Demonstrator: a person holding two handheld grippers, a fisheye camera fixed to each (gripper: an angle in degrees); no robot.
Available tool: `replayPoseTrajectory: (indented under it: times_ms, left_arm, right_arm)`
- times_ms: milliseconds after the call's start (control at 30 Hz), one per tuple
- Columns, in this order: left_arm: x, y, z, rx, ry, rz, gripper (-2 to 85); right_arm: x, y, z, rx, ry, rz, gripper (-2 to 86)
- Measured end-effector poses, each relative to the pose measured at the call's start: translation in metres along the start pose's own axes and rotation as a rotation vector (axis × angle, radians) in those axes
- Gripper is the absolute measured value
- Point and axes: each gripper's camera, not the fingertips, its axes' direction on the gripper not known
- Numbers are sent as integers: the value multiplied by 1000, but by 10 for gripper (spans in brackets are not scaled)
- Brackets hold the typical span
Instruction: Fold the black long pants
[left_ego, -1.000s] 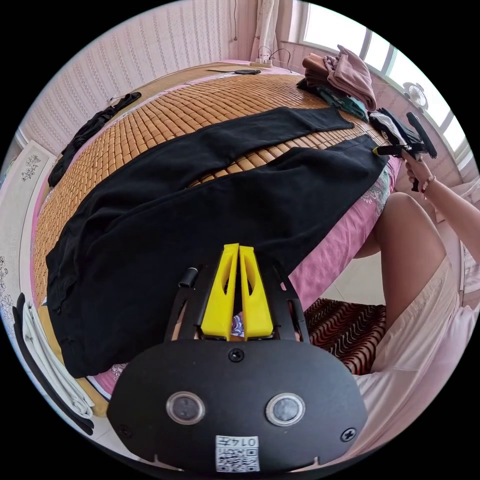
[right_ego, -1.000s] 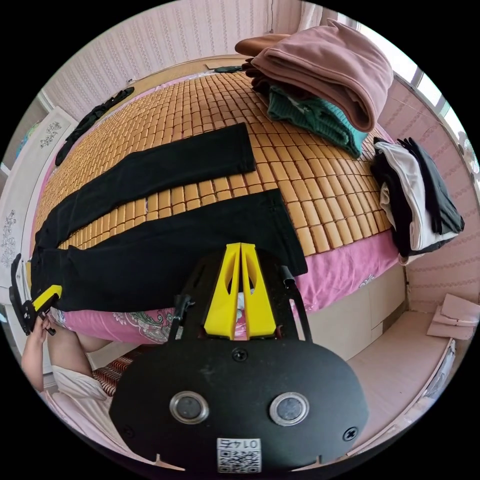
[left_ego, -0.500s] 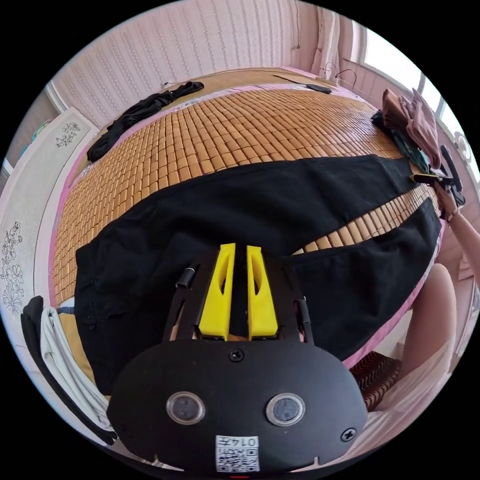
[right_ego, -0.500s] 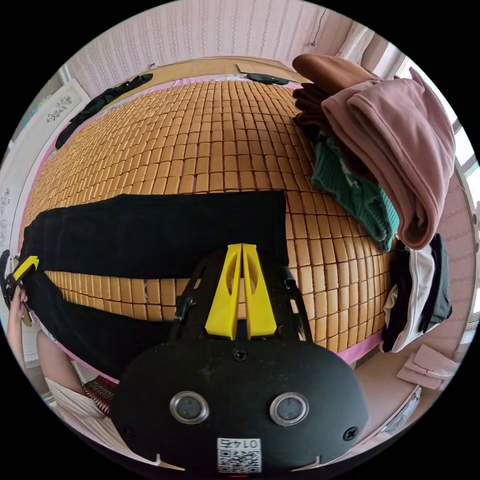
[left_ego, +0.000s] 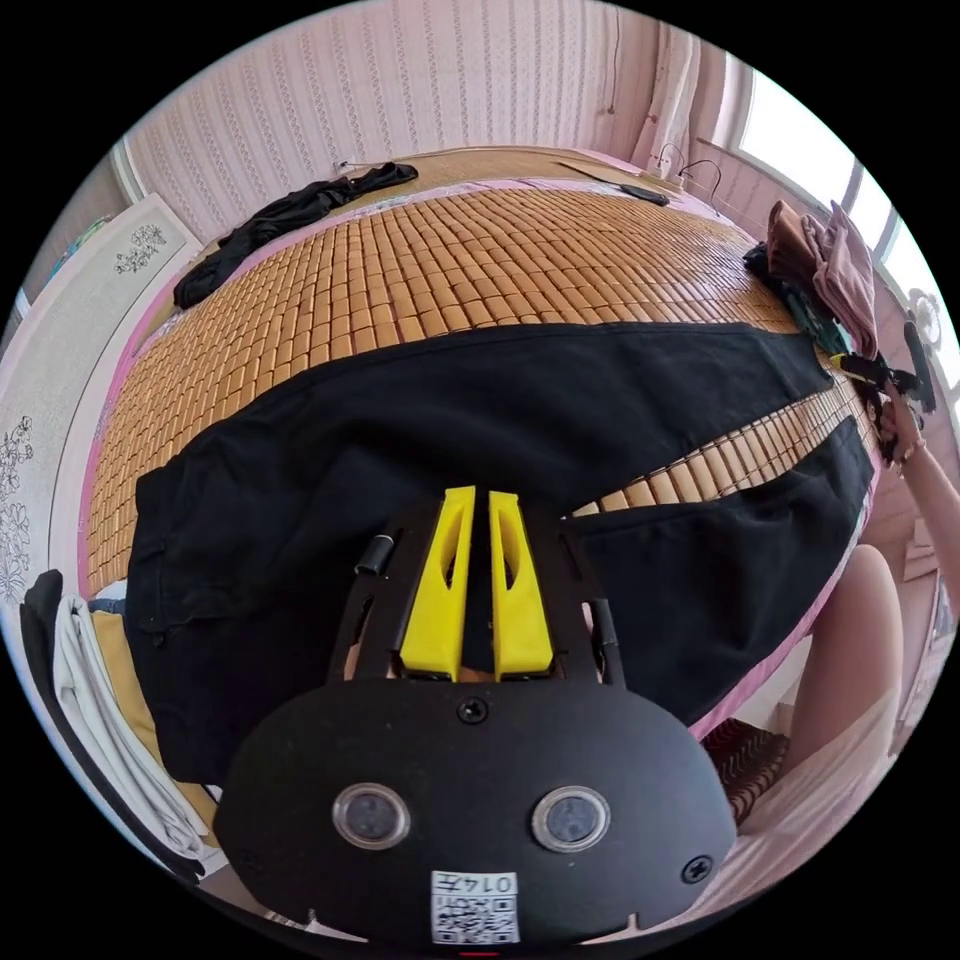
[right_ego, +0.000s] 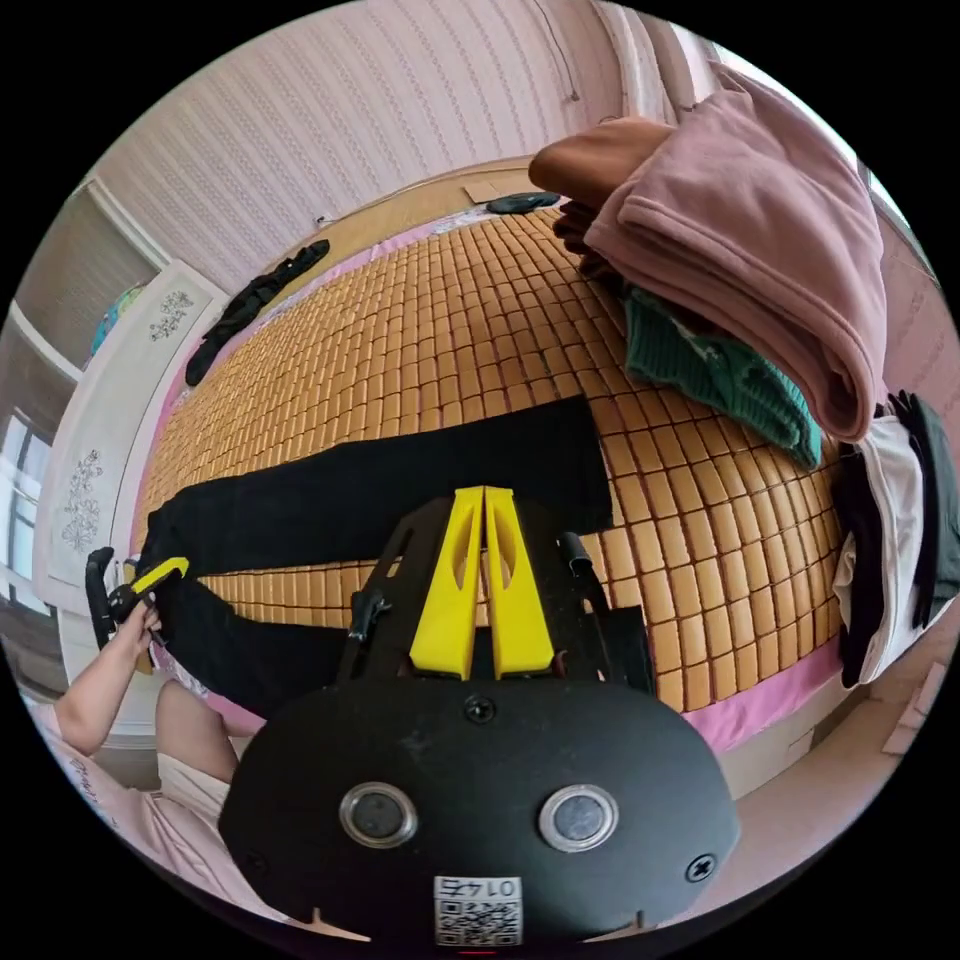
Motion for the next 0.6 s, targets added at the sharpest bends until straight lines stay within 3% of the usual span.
replayPoseTrajectory:
  times_ms: [167,300,400,500,600]
  left_arm:
    - [41,39,-37,11,44,142,-6]
    - [55,66,-4,-181,-57,136,-9]
    - [52,73,-7,-111,-40,91,-10]
    - [41,73,-6,-114,29,22,-10]
    - [41,72,-6,-118,30,35,-10]
  right_arm:
    - [-31,62,31,-205,271,-135,-5]
    - [-8,61,22,-138,155,2,-6]
    - [6,61,15,-95,111,102,-7]
    - [9,67,9,-63,190,153,-8]
    - [21,77,3,-17,113,241,-8]
